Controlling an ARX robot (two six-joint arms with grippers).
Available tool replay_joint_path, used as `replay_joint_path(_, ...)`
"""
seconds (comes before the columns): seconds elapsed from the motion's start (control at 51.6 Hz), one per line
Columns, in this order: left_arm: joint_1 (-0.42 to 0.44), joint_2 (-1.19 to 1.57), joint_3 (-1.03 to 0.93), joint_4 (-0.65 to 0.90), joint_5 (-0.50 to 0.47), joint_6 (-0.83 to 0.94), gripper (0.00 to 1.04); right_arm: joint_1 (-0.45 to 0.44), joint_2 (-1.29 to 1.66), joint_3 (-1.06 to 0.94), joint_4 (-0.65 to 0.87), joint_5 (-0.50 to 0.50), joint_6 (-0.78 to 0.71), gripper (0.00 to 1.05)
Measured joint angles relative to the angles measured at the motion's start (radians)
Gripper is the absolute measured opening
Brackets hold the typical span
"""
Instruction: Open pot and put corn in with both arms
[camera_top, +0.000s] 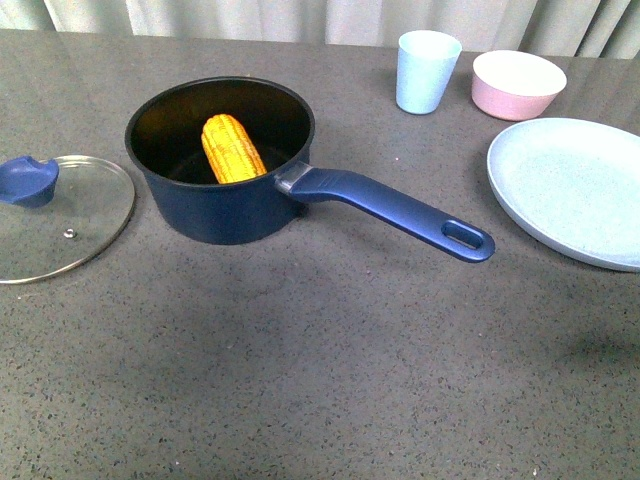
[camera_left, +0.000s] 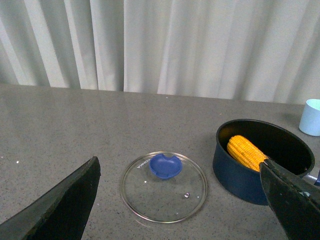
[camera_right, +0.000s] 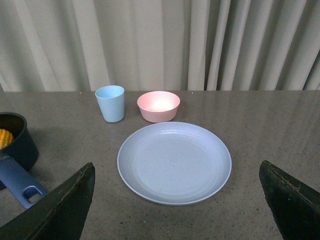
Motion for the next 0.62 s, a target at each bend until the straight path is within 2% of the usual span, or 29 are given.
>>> replay_joint_path(0.621,0.0,0.0,0.0,0.0,0.0,0.0,0.96,0.0,0.0,0.0,0.0,0.0,0.0,0.96)
